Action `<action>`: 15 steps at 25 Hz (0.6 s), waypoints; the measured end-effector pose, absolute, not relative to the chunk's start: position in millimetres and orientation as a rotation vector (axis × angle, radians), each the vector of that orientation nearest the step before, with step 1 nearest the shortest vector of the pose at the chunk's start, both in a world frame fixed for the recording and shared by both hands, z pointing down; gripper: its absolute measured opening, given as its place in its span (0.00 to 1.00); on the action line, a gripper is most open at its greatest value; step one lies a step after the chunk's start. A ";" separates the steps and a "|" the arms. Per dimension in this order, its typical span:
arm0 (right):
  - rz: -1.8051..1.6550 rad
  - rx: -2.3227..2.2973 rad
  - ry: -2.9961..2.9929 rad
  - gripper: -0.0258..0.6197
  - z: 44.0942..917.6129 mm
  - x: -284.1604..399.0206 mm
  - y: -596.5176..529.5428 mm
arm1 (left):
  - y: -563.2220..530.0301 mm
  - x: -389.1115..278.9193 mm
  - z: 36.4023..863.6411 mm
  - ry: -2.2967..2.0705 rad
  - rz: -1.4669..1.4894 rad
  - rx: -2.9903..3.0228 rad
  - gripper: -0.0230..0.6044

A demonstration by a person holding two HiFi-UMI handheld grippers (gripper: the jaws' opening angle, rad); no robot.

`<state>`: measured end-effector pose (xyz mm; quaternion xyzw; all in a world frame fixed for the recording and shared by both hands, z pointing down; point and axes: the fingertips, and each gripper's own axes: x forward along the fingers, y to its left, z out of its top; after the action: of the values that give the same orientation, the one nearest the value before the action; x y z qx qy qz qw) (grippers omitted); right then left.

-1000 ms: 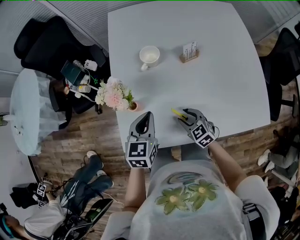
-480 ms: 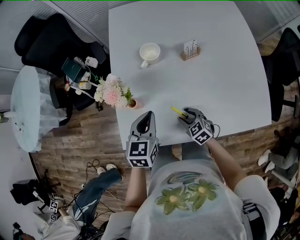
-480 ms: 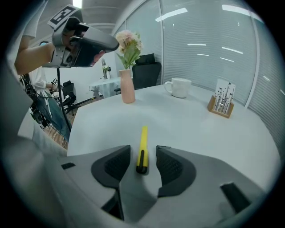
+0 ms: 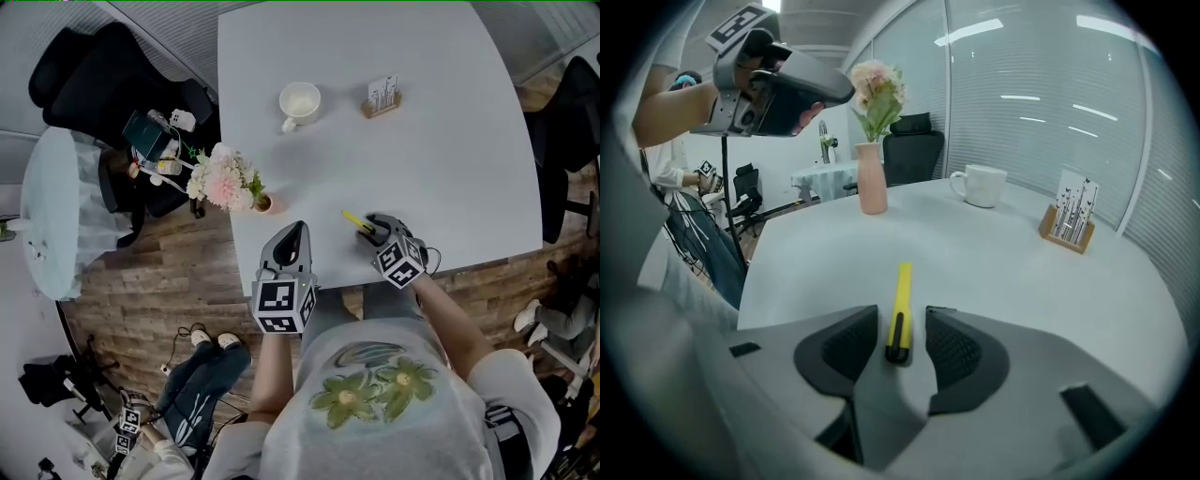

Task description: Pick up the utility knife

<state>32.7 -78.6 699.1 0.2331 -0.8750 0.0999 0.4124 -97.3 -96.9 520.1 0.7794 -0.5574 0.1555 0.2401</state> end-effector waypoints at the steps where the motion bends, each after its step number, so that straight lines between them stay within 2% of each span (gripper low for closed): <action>1: 0.249 0.585 -2.200 0.30 699.1 32.9 -78.1 | -96.7 -96.3 519.8 -1.525 0.424 2.133 0.04; 3: 0.243 0.586 -2.192 0.28 699.5 34.0 -77.6 | -96.5 -94.2 519.1 -1.524 0.420 2.134 0.04; 5: 0.229 0.597 -2.181 0.15 700.2 35.4 -78.5 | -95.9 -93.4 519.1 -1.525 0.418 2.134 0.04; 15: 0.223 0.596 -2.166 0.15 698.1 35.4 -78.7 | -89.9 -94.3 518.8 -1.526 0.432 2.135 0.04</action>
<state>35.4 -78.7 698.1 0.2387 -0.8672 0.0891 0.4278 -94.3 -89.9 518.8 0.7795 -0.5573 0.1577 0.2385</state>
